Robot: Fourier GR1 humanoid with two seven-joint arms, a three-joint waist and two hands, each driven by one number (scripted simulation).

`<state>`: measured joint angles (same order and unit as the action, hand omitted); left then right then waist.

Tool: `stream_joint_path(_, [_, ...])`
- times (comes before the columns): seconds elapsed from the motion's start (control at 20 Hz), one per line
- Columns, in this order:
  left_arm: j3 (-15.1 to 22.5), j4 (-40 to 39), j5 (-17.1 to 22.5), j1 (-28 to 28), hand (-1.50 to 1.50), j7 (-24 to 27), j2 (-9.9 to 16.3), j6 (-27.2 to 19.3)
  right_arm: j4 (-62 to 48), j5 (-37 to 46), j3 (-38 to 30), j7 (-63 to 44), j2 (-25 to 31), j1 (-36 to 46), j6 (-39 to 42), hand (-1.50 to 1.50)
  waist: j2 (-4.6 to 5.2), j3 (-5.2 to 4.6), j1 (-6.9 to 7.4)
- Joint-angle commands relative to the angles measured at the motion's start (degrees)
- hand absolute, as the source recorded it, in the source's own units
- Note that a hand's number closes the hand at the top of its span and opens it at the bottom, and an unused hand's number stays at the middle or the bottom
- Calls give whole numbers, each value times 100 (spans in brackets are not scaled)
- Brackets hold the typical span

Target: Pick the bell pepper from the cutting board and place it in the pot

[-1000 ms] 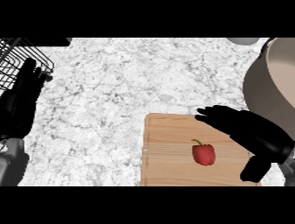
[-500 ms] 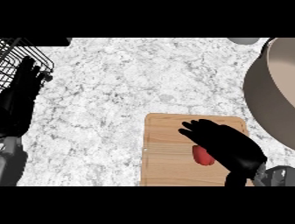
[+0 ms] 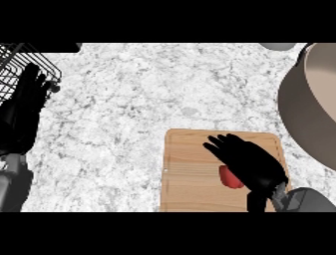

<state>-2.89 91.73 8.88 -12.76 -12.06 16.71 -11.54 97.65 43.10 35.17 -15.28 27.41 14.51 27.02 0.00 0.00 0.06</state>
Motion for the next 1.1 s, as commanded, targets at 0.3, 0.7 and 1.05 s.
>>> stream_joint_path(0.3, [21, 610, -334, 212, 0, -345, -271, -75, -233, 758, -318, 426, -519, -325, 51, -150, -8, 1, 1])
stream_joint_path(0.7, [-48, 628, -392, 360, 0, -313, -398, 116, -1227, 1523, -432, 922, -776, -541, -550, -150, -5, 1, 6])
stream_joint_path(1.05, [-419, 103, -112, 268, 0, 64, -263, 540, -1876, 1845, -514, 2355, -228, -39, -766, 150, 4, 0, 25])
